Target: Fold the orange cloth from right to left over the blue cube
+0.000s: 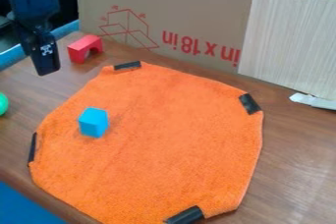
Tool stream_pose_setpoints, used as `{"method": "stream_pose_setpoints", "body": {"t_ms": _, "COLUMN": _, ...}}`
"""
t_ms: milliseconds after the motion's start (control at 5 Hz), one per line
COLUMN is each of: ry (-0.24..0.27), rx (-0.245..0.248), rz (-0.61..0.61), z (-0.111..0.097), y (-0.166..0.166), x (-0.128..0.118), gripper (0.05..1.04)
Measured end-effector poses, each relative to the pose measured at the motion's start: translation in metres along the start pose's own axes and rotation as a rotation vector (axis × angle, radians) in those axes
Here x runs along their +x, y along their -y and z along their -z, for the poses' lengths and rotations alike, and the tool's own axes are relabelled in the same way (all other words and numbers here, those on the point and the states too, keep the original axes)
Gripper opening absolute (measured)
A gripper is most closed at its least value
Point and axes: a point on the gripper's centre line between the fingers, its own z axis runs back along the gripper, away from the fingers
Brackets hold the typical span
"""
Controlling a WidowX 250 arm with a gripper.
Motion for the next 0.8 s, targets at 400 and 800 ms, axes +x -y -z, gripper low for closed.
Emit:
{"method": "stream_pose_setpoints", "body": {"t_ms": 400, "ry": -0.015, "rx": -0.032, "rz": -0.026, "z": 0.011, "y": 0.013, "x": 0.013, "gripper": 0.999}}
{"method": "stream_pose_setpoints", "body": {"t_ms": 800, "ry": 0.018, "rx": -0.045, "rz": -0.078, "z": 0.026, "y": 0.051, "x": 0.052, "gripper": 1.0}}
